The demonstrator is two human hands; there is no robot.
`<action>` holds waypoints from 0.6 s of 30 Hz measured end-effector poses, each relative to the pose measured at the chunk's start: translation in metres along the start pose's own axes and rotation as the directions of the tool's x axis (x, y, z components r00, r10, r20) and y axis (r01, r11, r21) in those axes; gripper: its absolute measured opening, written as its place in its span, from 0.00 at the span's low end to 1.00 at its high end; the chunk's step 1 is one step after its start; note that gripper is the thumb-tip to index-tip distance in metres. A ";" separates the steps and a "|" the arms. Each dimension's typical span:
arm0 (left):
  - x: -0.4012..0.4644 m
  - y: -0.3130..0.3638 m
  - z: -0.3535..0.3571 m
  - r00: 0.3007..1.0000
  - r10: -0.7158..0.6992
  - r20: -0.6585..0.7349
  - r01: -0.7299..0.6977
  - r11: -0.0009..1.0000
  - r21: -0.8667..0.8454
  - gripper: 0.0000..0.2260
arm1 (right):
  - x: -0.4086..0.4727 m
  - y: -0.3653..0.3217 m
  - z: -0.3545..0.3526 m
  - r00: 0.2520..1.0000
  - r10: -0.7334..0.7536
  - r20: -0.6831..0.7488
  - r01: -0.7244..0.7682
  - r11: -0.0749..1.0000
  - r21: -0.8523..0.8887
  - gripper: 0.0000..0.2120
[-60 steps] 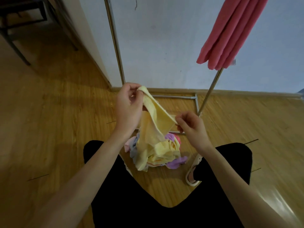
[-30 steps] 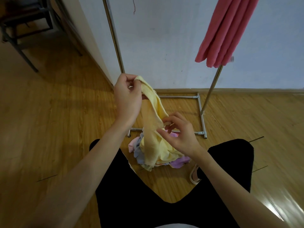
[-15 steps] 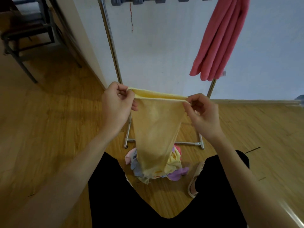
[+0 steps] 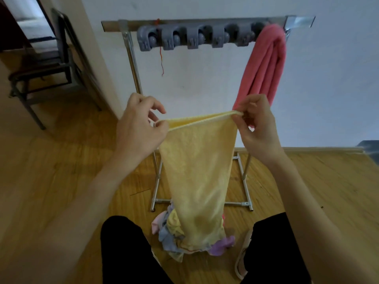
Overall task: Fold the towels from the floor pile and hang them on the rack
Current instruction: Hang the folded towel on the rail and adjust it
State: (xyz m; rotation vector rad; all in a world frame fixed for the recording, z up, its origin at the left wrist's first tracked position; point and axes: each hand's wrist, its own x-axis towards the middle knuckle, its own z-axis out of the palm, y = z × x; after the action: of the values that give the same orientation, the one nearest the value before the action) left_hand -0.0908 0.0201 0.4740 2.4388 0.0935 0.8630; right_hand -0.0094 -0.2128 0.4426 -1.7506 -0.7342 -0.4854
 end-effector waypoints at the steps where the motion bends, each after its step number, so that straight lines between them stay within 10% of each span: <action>1: 0.001 0.000 0.002 0.995 -0.011 0.095 0.014 0.999 -0.034 0.09 | -0.001 0.005 0.001 1.000 0.009 0.027 -0.008 0.999 -0.034 0.13; 8: -0.001 0.010 0.005 0.759 0.131 0.638 0.064 0.960 -0.274 0.23 | -0.009 0.024 0.007 0.994 0.058 0.096 -0.046 0.991 -0.127 0.10; 18: -0.005 0.018 -0.003 0.327 0.244 0.913 -0.120 0.969 -0.216 0.18 | -0.005 0.022 0.017 0.973 0.046 0.228 -0.014 0.990 -0.142 0.09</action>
State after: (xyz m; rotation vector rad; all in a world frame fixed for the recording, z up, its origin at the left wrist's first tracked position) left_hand -0.0983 0.0048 0.4827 2.4664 -0.6678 -0.6047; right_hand 0.0018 -0.2022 0.4193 -1.9692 -0.8521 -0.3218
